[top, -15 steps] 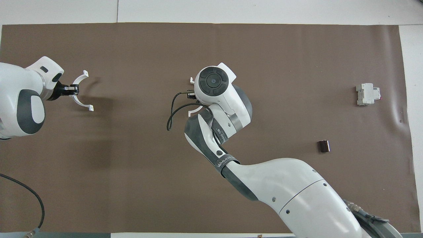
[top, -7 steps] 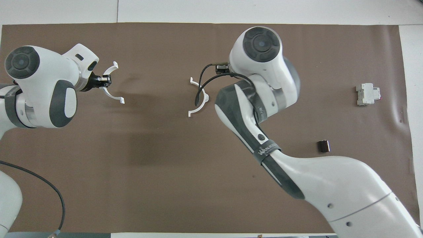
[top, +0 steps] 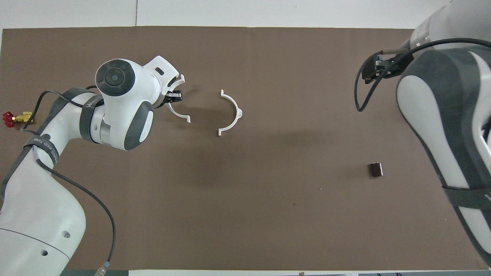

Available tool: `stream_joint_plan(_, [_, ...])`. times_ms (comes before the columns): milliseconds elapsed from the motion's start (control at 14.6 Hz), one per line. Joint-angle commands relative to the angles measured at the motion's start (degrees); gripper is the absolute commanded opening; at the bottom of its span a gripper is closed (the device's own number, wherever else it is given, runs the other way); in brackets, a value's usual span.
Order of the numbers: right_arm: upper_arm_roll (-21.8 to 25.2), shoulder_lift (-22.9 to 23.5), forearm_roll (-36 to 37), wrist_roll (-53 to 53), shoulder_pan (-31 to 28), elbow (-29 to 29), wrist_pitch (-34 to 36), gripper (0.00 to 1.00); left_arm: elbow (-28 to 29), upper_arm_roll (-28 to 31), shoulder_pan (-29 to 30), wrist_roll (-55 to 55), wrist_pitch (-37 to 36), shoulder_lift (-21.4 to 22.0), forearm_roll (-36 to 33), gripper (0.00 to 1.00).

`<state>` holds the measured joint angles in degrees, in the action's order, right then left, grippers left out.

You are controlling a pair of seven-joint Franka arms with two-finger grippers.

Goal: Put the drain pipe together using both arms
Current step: 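Release the right clamp half and withdraw the right gripper to rest, then press the left clamp half onto the other to close the ring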

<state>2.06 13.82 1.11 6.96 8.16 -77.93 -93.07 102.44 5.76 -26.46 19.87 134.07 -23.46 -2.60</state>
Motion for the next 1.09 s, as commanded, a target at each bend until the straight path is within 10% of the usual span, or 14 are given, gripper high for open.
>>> stream_joint_plan(0, [-0.92, -5.89, -0.31, -4.23, -5.07, -3.37, 4.03, 1.0, -3.2, 1.01, -2.53, 1.48, 0.84, -3.78, -1.44, 0.0])
stream_joint_plan(1024, [-0.13, -17.42, 0.12, -3.62, -5.88, -16.56, 4.48, 1.0, -1.1, 0.84, -4.91, 2.72, 7.18, -4.75, -1.7, 0.0])
